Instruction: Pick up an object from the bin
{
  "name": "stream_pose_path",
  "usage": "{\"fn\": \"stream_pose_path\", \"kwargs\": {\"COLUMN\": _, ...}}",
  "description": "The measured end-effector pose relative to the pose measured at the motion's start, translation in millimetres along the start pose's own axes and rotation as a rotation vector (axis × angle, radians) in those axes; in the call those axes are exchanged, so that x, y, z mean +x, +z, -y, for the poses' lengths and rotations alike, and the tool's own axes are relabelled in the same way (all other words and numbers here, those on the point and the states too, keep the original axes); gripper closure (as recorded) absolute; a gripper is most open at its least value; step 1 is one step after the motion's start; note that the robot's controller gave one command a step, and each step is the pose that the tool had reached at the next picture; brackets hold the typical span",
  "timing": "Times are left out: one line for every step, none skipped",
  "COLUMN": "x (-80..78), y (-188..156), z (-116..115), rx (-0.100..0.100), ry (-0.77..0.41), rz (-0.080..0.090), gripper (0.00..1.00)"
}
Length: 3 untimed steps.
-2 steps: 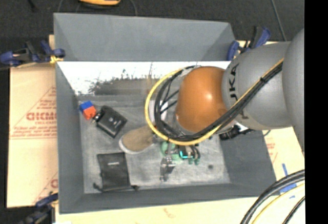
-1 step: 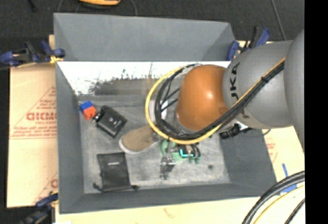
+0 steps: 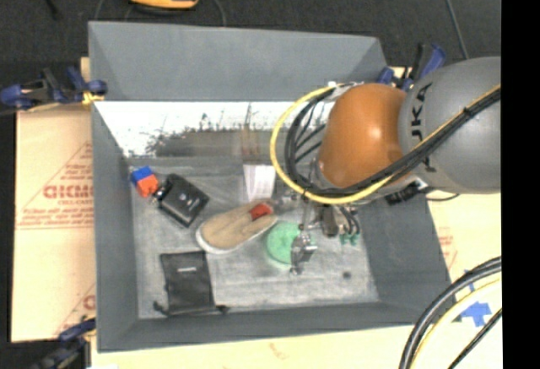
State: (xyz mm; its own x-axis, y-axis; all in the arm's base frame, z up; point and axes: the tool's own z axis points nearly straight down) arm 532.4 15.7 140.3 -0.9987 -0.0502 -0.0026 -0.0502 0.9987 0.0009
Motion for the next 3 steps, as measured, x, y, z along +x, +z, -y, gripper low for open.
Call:
{"fn": "stream_pose_path", "kwargs": {"x": -20.8, "y": 64.4, "z": 11.7, "rx": 0.003, "ry": -0.024, "rz": 0.010, "gripper": 1.00}}
{"fn": "stream_pose_path", "kwargs": {"x": -20.8, "y": 64.4, "z": 11.6, "rx": 0.003, "ry": -0.024, "rz": 0.010, "gripper": 1.00}}
{"fn": "stream_pose_path", "kwargs": {"x": -16.4, "y": -126.1, "z": 25.0, "rx": 0.003, "ry": -0.079, "rz": 0.010, "gripper": 1.00}}
